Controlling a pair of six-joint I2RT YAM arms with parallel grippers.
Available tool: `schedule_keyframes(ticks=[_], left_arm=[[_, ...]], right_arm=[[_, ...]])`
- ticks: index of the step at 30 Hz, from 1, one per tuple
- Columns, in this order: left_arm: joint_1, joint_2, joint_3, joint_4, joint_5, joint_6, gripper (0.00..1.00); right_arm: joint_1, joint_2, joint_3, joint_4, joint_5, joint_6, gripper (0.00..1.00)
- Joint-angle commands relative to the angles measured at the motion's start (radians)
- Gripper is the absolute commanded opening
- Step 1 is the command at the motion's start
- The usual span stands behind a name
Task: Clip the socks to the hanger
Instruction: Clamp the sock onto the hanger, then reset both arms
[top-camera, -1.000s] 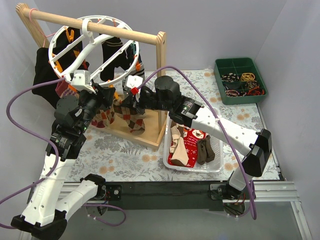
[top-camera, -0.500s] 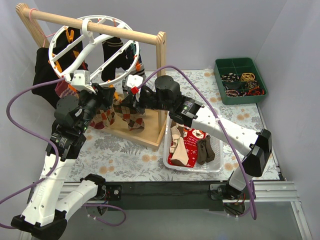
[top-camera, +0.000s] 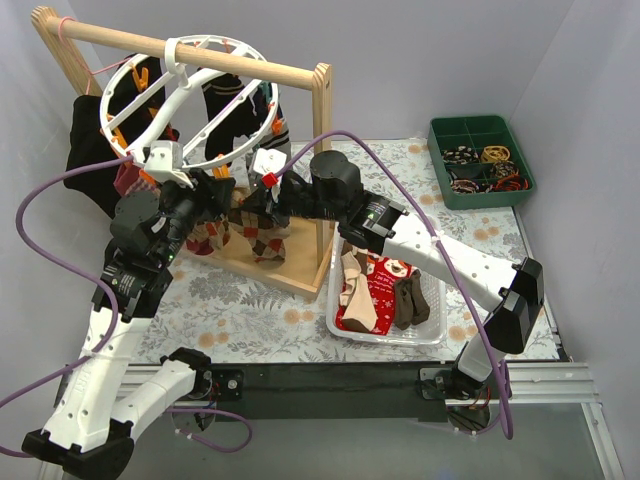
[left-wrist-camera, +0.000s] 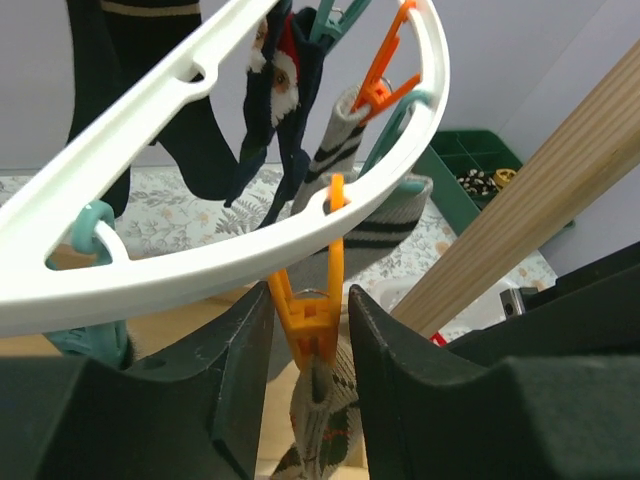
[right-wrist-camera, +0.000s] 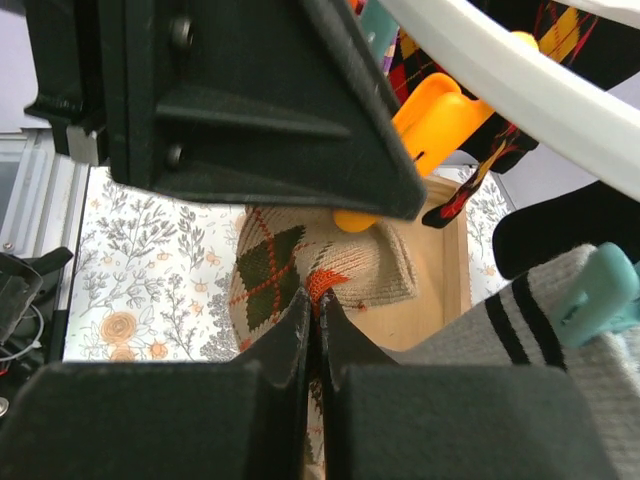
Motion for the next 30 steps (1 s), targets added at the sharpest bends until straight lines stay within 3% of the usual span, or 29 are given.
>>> schedule_keyframes(ticks=[1, 7, 8, 11, 17, 21, 30], left_arm=[[-0.001, 0.000, 0.018, -0.042, 0.030, -0.006, 0.38], [-0.001, -0.008, 0.051, -0.059, 0.030, -0.017, 0.52], [-0.001, -0.009, 0.057, -0.064, 0.030, -0.021, 0.54], [-0.001, -0.026, 0.086, -0.079, 0.027, -0.036, 0.65], [-0.001, -0.101, 0.100, -0.127, -0.021, -0.105, 0.80], [-0.001, -0.187, 0.059, -0.159, -0.056, -0.156, 0.90], [-0.001, -0.457, -0.059, -0.232, -0.237, -0.196, 0.96]], right_arm=[[0.004, -0.040, 0.039, 0.075, 0.011, 0.001, 0.03], [0.004, -0.055, 0.019, 0.091, 0.023, 0.001, 0.19], [0.004, -0.066, 0.012, 0.098, 0.026, 0.001, 0.29], [0.004, -0.101, -0.033, 0.110, 0.049, 0.004, 0.45], [0.004, -0.239, -0.196, 0.127, 0.162, 0.017, 0.66], [0.004, -0.390, -0.359, 0.140, 0.285, 0.046, 0.75], [0.004, -0.850, -0.775, 0.131, 0.693, 0.079, 0.85]])
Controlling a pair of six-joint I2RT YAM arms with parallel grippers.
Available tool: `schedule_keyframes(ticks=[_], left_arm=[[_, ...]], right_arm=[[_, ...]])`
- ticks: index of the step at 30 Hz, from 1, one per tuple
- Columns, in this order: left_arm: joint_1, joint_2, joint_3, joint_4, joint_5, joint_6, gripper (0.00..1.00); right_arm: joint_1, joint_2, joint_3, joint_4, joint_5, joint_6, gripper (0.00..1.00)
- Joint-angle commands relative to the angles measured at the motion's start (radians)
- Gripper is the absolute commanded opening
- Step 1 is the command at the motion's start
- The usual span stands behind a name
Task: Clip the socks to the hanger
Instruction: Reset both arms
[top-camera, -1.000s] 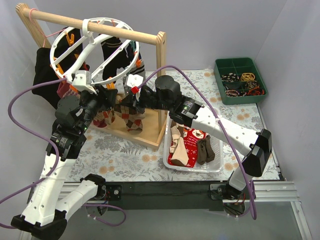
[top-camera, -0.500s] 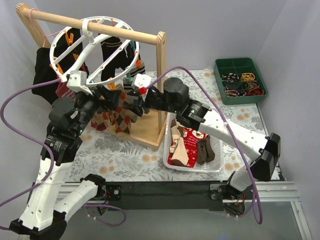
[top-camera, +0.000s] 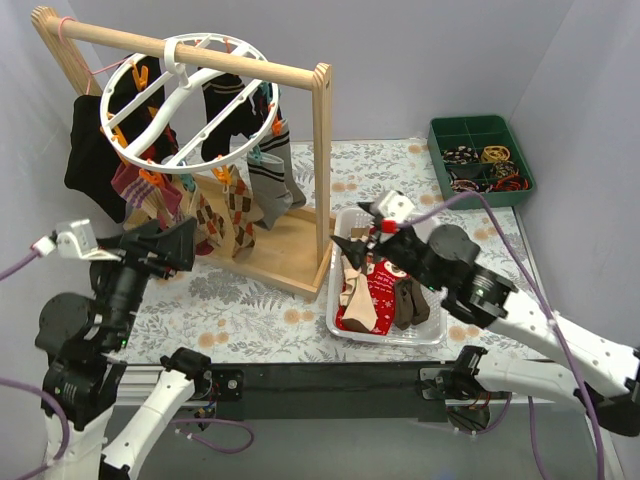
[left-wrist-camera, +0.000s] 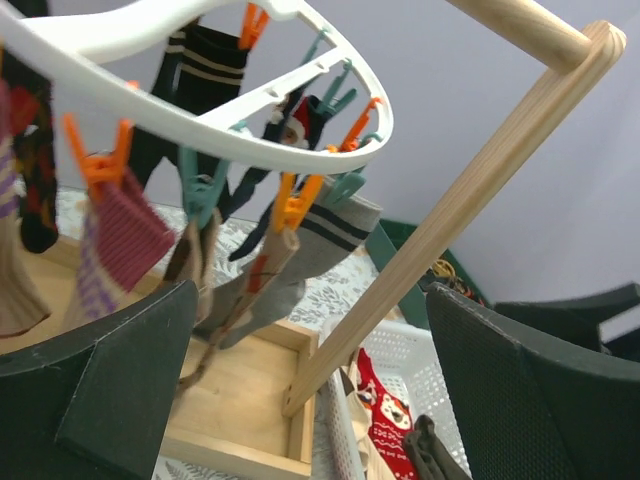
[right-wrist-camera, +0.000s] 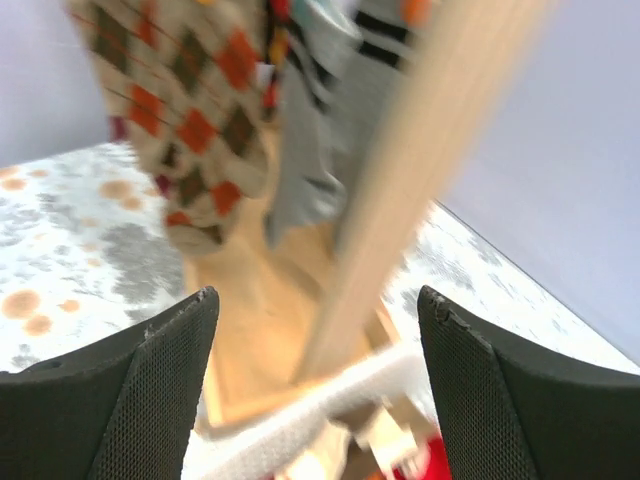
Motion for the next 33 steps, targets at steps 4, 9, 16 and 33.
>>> schedule_keyframes(ticks=[4, 9, 16, 33], left_arm=[[-0.001, -0.205, -0.079, -0.154, -0.213, -0.070, 0.97], [-0.001, -0.357, -0.089, -0.217, -0.279, -0.093, 0.97], [-0.001, -0.465, -0.096, -0.250, -0.295, -0.093, 0.96], [-0.001, -0.551, -0.145, -0.257, -0.344, -0.087, 0.97]], right_arm=[[0.003, -0.384, -0.301, -0.015, 0.432, 0.064, 0.91], [0.003, -0.616, -0.391, -0.105, 0.590, 0.090, 0.98], [0.003, -0.820, -0.440, -0.186, 0.722, 0.090, 0.98], [0.003, -1.159, -0.536, -0.285, 0.841, 0.124, 0.98]])
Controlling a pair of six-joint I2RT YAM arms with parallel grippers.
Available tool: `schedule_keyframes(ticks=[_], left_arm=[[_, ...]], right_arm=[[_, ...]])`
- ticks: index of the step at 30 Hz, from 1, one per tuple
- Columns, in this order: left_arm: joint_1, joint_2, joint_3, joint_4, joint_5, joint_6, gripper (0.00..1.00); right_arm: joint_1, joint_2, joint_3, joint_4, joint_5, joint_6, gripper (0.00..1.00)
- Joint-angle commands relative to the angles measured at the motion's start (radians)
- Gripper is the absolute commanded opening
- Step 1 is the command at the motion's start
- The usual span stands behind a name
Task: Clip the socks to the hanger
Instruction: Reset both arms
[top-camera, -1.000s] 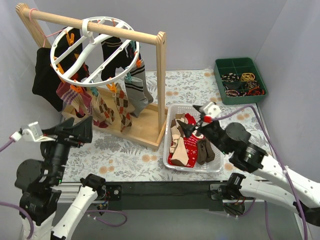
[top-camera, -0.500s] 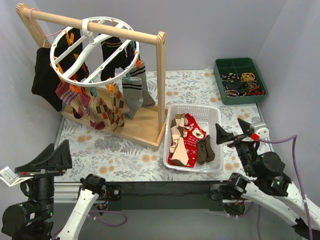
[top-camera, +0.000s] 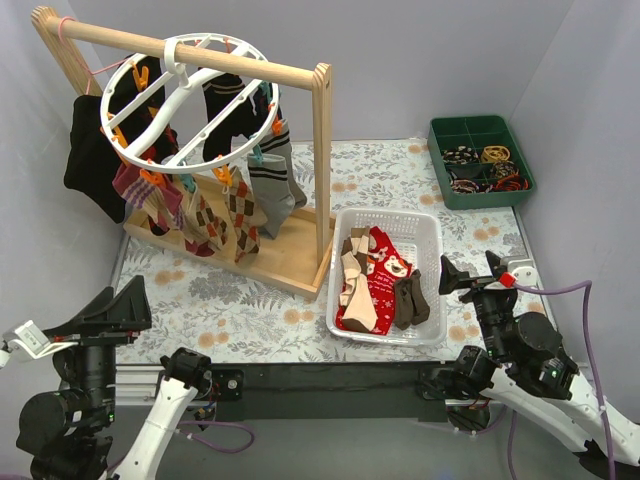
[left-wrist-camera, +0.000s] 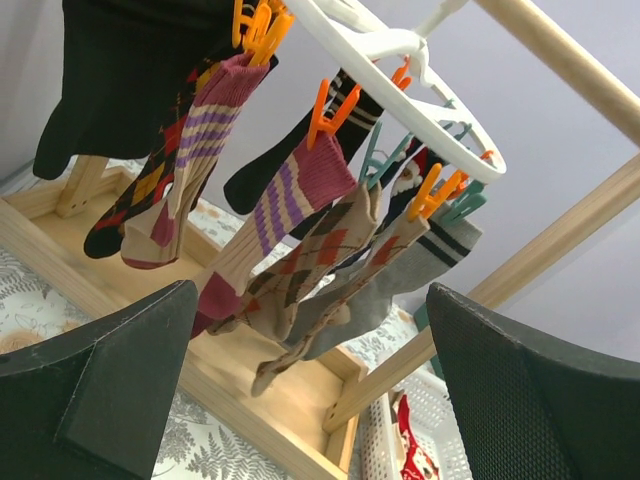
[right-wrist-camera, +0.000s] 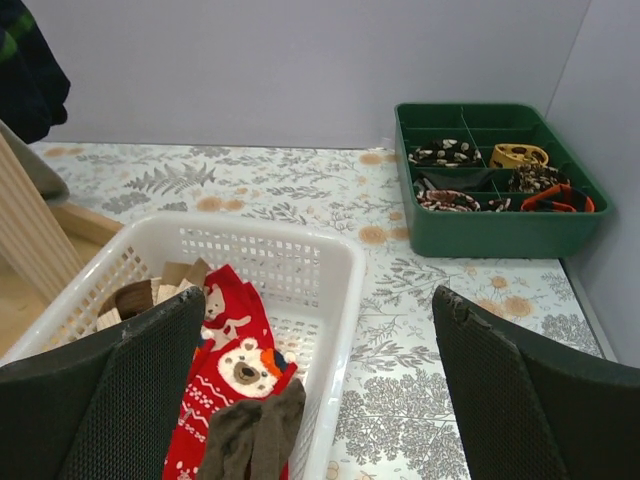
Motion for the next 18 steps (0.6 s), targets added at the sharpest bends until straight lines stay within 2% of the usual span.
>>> schedule_keyframes(ticks=[1, 18], left_arm=[[0.000, -0.095, -0.027, -0.007, -0.019, -0.004, 0.97], [0.000, -0.101, -0.062, 0.002, -0.023, -0.003, 0.97]], right_arm=[[0.004, -0.199, -0.012, -0.008, 0.061, 0.036, 0.98], [0.004, -0.185, -0.025, -0.019, 0.071, 0.062, 0.98]])
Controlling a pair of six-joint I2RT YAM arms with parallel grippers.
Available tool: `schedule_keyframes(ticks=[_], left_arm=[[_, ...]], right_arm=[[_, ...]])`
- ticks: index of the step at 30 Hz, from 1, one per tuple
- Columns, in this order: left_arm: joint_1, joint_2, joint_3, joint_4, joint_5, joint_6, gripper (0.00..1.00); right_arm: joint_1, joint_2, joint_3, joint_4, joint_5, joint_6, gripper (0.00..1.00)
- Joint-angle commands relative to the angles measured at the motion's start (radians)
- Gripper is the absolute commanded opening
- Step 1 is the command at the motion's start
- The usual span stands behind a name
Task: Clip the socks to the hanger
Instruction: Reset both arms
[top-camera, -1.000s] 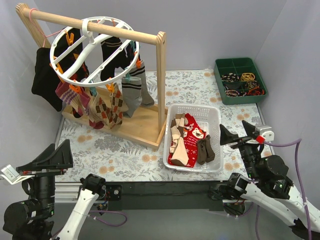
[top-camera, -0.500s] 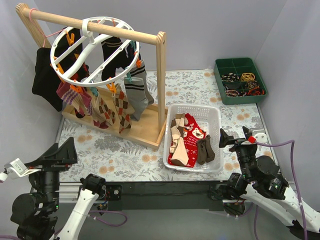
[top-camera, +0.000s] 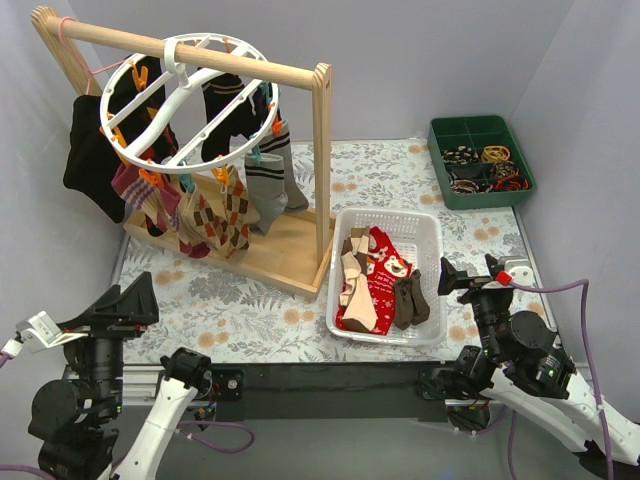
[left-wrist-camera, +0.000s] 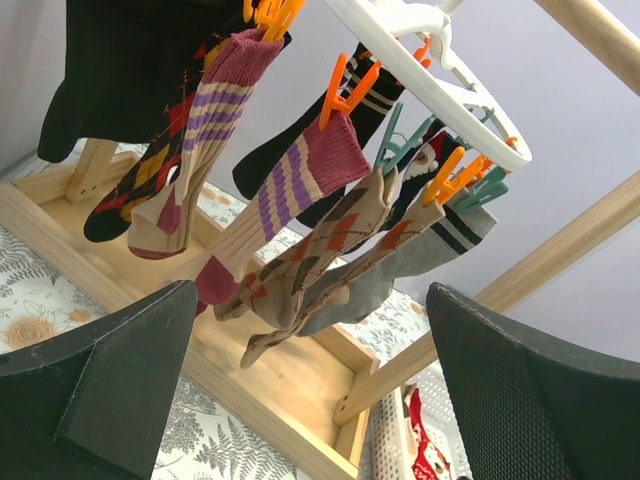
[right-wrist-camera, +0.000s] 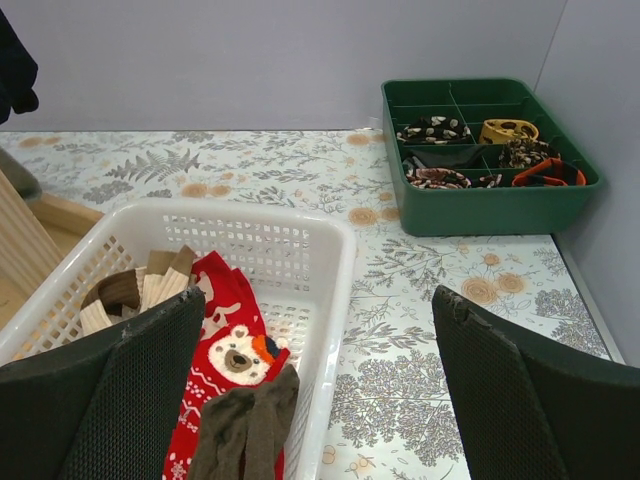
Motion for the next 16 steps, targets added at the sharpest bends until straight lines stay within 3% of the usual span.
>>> schedule_keyframes(ticks=[1, 16], left_arm=[[0.000, -0.101, -0.012, 0.001, -0.009, 0.004, 0.97], [0.000, -0.101, -0.012, 0.007, -0.015, 0.022, 0.98]], right_arm=[[0.004, -0.185, -0.002, 0.017, 0.024, 0.016, 0.98], [0.004, -0.167, -0.002, 0.017, 0.015, 0.005, 0.98]])
